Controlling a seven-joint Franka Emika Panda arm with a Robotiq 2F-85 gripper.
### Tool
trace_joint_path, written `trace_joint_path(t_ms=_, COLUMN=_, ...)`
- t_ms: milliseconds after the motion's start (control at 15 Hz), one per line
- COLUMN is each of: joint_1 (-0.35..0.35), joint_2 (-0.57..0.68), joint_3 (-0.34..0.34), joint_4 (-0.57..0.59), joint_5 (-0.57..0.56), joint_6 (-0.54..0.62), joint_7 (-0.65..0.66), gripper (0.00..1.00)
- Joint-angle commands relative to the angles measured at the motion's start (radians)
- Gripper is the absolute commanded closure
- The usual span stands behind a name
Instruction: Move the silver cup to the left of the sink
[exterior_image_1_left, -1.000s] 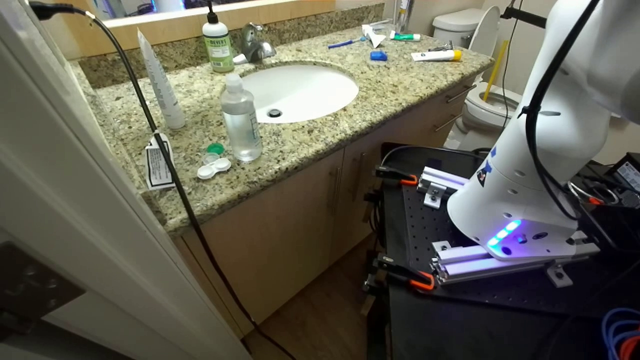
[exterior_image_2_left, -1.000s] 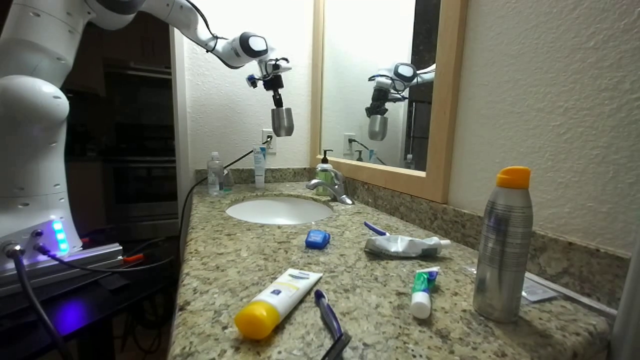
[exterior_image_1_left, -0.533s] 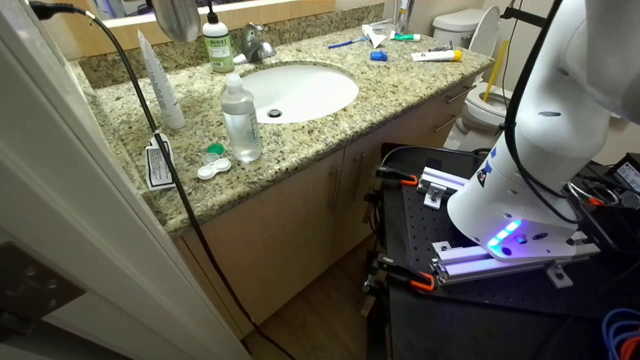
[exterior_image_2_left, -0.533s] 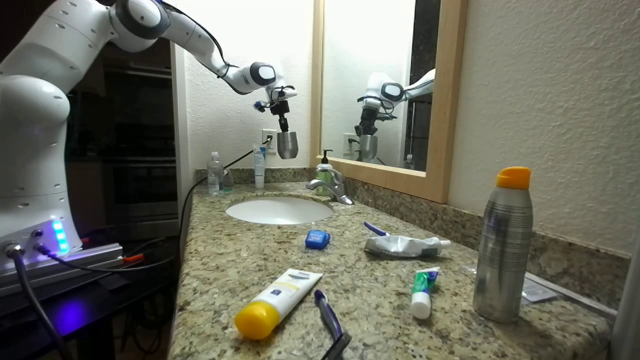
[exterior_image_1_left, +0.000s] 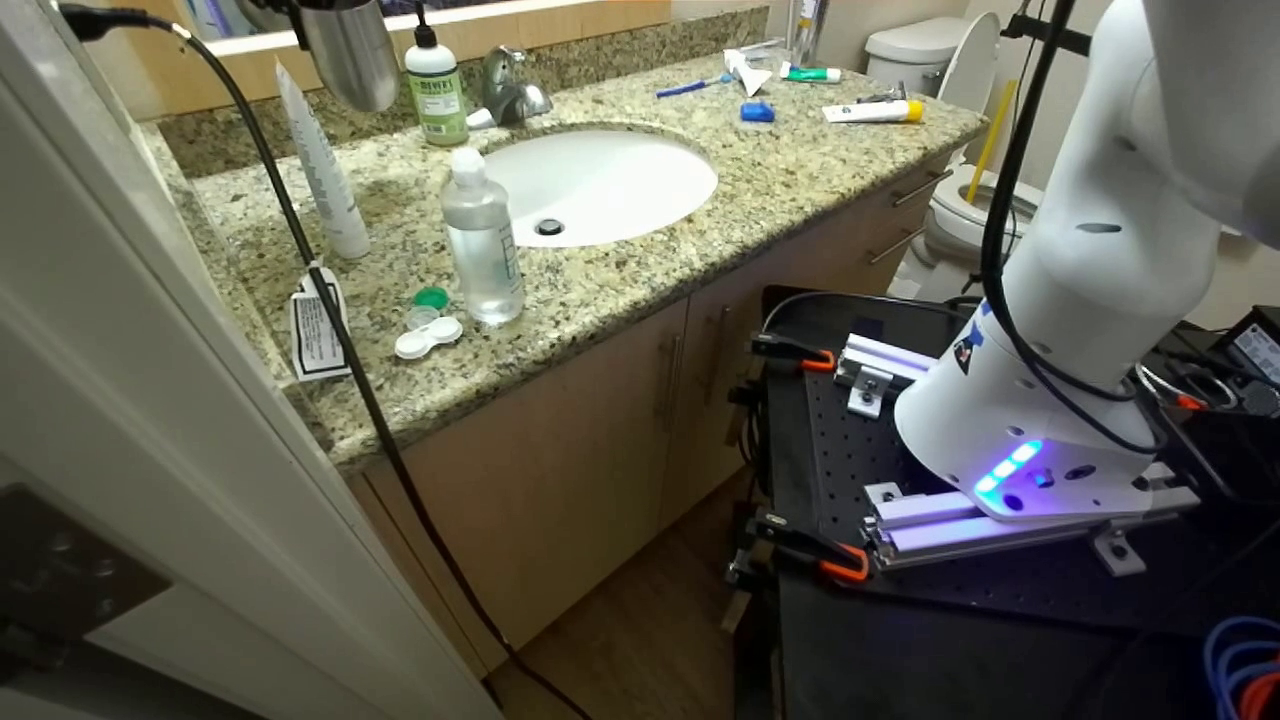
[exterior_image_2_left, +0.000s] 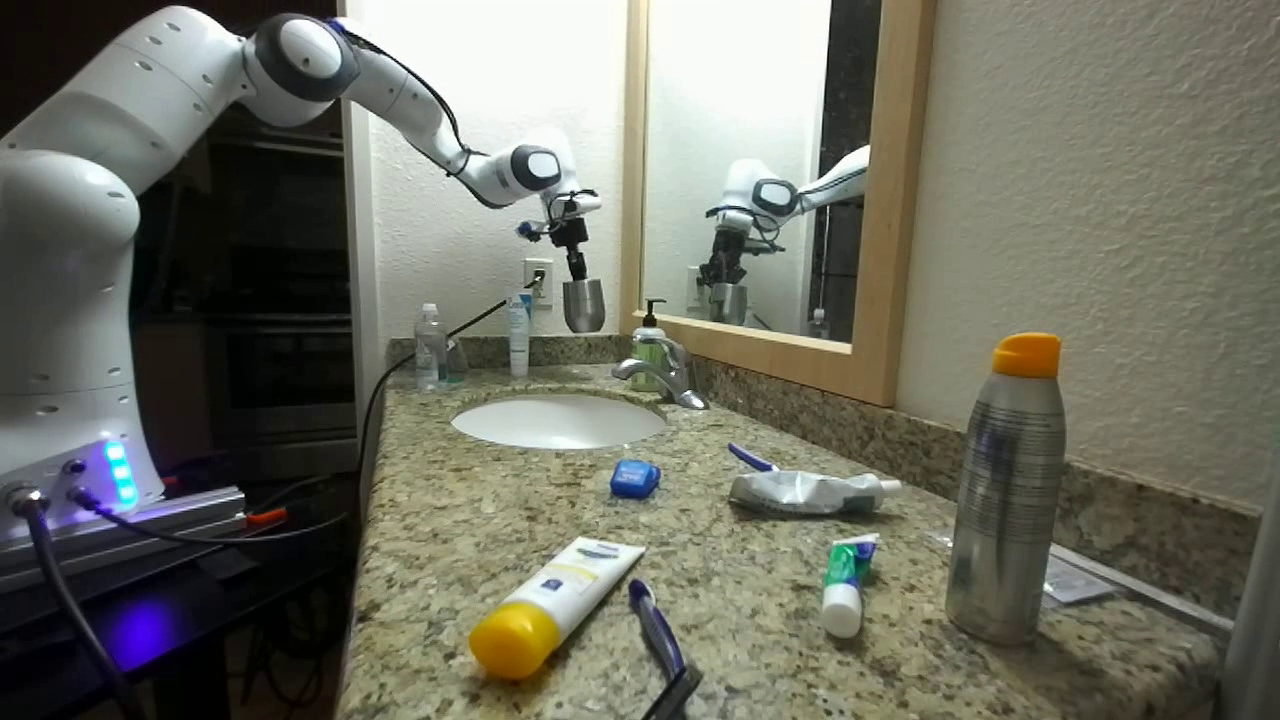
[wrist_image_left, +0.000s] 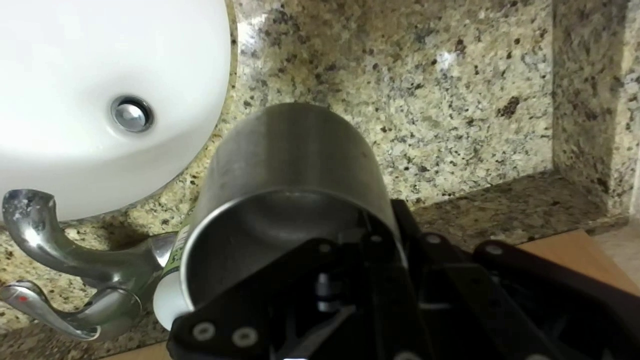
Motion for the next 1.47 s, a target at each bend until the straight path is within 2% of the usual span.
trace_joint_path(t_ms=0, joint_1=0.004, joint_2=0.061, joint_3=-0.01, joint_4=0.046, joint_5=0.022, joint_6=0.008, joint_7=0.035, gripper=0.98)
trace_joint_path(t_ms=733, joint_1=-0.006, joint_2=0.221, joint_3=-0.019, joint_4=0.163, joint_5=0.068, joint_6=0.061, joint_7=0.164, gripper=0.98)
trace_joint_path(t_ms=1267, joint_1=-0.056, joint_2=0.314, joint_3=-0.013, joint_4=0.289, joint_5=0.118, joint_6=-0.015, joint_7=0.253, gripper=0.98)
trace_joint_path(t_ms=1333, joint_1=-0.055, joint_2=0.322, joint_3=-0.022, joint_4=0.305, joint_5=0.113, joint_6=-0.043, joint_7=0.265, gripper=0.68)
trace_joint_path(t_ms=1400, joint_1=-0.061, joint_2=0.322, joint_3=-0.018, joint_4=0.316, joint_5=0.116, joint_6=-0.063, joint_7=0.263, gripper=0.67)
